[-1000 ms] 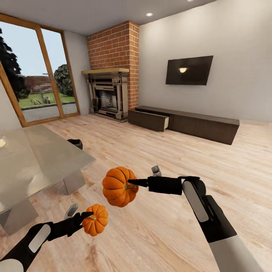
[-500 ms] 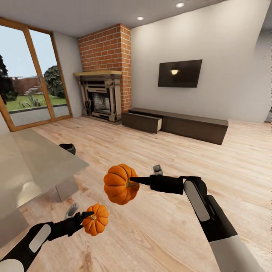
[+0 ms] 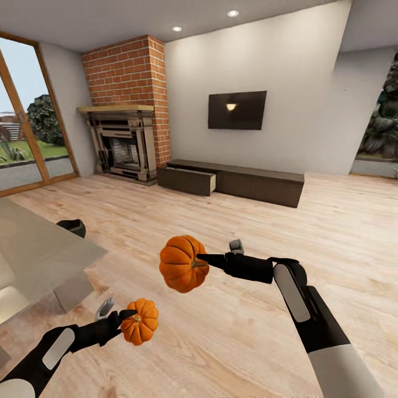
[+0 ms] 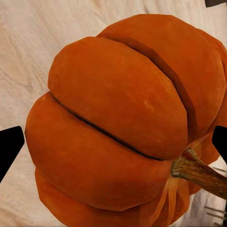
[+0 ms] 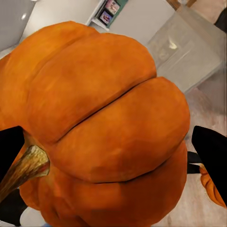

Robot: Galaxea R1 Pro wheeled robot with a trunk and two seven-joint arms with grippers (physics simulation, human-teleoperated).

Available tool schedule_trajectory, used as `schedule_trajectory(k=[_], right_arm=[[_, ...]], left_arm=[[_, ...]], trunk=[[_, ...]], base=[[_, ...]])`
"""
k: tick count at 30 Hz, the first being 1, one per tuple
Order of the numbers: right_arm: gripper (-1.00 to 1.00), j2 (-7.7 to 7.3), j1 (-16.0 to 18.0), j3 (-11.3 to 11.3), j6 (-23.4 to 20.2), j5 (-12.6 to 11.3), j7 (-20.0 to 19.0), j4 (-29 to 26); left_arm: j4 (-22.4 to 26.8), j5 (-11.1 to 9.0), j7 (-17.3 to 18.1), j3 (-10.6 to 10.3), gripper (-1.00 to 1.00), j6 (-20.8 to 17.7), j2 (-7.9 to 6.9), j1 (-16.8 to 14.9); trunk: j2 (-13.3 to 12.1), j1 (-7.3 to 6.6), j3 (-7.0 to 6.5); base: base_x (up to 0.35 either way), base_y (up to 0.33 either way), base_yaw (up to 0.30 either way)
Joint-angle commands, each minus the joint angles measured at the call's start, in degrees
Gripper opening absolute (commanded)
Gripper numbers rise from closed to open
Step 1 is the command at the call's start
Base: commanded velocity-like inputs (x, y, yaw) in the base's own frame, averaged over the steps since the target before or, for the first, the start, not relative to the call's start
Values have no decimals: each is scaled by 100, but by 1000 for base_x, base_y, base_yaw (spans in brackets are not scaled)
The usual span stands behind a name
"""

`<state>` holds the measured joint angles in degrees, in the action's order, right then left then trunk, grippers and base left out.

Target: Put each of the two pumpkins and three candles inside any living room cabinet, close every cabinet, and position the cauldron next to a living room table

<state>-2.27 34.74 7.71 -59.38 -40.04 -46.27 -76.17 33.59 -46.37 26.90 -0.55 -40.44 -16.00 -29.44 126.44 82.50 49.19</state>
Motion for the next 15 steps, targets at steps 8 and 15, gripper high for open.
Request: schedule_trajectory(k=[8,15], right_arm=[[-100,-1,6,2,-29,-30,-15,20],[-100,-1,6,2,-29,-27,-13,17]], left_arm=[[27,-44,7,-5,-100,-34,-12,-1],[33,-39,7,-7,-100,-34,-17,-1]], trunk=[[3,-1,5],[3,-1,5]], base=[[8,0,-289],[256,0,-225]])
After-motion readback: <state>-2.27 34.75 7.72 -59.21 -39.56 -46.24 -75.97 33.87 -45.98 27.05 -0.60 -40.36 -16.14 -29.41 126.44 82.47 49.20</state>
